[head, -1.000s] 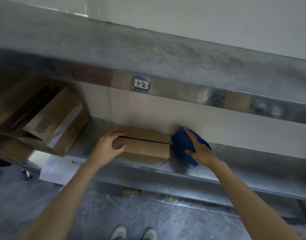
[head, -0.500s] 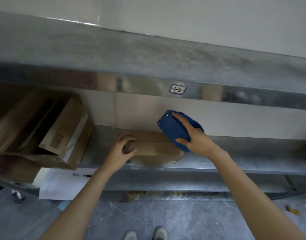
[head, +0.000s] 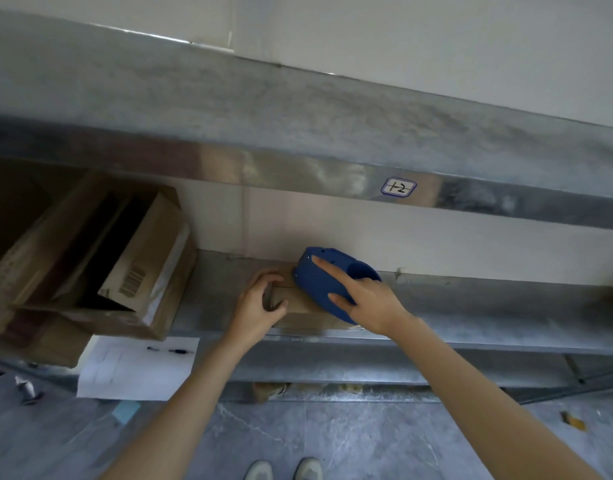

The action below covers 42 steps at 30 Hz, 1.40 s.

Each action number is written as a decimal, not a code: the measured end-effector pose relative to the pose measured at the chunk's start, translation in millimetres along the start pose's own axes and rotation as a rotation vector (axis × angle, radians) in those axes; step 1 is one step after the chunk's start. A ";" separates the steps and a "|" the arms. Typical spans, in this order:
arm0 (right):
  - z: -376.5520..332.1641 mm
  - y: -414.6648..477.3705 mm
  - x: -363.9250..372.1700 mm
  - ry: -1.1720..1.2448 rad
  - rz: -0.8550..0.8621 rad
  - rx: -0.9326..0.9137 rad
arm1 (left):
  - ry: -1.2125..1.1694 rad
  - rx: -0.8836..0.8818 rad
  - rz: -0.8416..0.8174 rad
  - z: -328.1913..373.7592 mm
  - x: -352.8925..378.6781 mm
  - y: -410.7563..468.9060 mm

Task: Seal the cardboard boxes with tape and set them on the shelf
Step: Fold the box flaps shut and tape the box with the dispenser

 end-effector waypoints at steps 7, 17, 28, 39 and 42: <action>0.0 10.8 -3.6 -0.119 0.111 -0.036 | 0.062 -0.003 -0.018 7.0 -2.8 4.9; -3.3 5.2 -40.0 -0.096 0.124 -0.193 | -0.134 -0.013 0.052 37.1 -28.4 29.0; -9.9 -13.2 -48.2 -0.148 0.226 -0.362 | -0.273 -0.036 -0.168 56.4 -20.8 40.8; -16.4 -20.0 -56.3 -0.143 0.192 -0.323 | -0.188 -0.038 -0.030 60.4 -13.5 44.0; -11.9 -20.1 -63.6 -0.188 0.182 -0.306 | -0.173 -0.017 -0.003 65.3 -14.8 42.6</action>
Point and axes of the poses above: each hand's wrist, its own y-axis towards the middle knuckle, its own x-axis out of the palm, z = x × y, the point moved 5 cm from there along y, towards the middle knuckle, and after that the axes turned 7 degrees about -y, right-handed, at the moved point
